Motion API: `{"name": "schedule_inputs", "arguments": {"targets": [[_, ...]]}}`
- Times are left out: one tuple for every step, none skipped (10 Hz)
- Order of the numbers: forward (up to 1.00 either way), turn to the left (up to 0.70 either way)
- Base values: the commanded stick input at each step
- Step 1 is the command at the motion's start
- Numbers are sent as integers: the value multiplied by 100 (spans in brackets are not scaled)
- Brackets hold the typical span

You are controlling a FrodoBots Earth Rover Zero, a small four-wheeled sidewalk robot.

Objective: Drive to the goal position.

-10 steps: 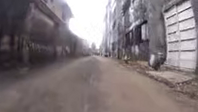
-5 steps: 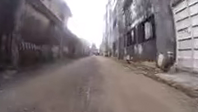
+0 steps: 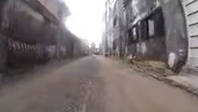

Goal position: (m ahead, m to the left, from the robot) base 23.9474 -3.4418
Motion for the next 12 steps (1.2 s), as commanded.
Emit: {"name": "schedule_inputs", "arguments": {"targets": [[100,0],[100,0],[100,0],[100,0],[100,0],[100,0],[100,0],[100,0],[100,0],[100,0],[100,0],[100,0]]}}
